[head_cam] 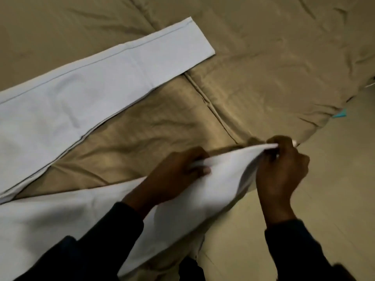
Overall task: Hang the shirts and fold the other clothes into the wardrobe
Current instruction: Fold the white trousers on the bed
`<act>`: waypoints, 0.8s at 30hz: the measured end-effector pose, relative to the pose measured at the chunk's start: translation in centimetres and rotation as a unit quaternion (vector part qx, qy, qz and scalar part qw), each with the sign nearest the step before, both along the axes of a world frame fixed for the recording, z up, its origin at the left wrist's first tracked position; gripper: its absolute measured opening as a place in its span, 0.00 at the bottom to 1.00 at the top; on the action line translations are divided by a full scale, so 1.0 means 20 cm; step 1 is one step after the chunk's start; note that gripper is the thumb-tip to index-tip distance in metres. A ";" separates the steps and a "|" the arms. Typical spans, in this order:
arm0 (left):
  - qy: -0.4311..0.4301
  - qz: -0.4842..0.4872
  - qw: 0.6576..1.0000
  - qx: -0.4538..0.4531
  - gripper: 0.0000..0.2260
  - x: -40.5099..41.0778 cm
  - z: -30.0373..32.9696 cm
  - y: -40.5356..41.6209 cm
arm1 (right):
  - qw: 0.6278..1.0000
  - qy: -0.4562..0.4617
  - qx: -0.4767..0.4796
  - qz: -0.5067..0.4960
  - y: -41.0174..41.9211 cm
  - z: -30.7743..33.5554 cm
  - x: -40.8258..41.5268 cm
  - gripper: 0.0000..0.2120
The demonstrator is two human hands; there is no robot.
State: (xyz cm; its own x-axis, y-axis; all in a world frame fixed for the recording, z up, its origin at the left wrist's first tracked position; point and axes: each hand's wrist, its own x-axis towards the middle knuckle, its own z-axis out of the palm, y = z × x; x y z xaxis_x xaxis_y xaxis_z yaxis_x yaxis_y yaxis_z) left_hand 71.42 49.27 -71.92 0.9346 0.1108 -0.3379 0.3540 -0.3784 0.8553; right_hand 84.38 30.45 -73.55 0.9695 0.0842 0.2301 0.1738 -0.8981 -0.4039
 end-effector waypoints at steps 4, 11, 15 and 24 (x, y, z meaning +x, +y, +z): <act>0.035 0.076 0.987 0.135 0.13 0.12 -0.13 0.27 | 0.993 0.078 -0.076 0.054 0.41 -0.11 0.27 0.21; 0.157 -0.015 0.974 0.162 0.30 -0.22 -0.22 0.60 | 0.985 0.119 -0.128 0.017 0.45 -0.28 0.40 0.11; 0.079 0.037 0.994 0.063 0.28 -0.25 -0.27 0.56 | 0.981 0.155 -0.119 0.012 0.36 -0.26 0.43 0.18; -0.051 0.154 0.975 0.151 0.17 -0.23 -0.37 0.43 | 0.987 0.101 -0.108 0.062 0.24 -0.18 0.48 0.13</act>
State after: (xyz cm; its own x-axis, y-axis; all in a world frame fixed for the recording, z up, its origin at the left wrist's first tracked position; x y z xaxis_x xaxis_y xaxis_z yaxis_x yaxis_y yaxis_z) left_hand 66.78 57.90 -79.36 0.8682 0.4716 -0.1542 0.4102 -0.5075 0.7577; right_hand 93.94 35.23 -77.20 0.9728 0.2318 -0.0040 0.2238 -0.9437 -0.2436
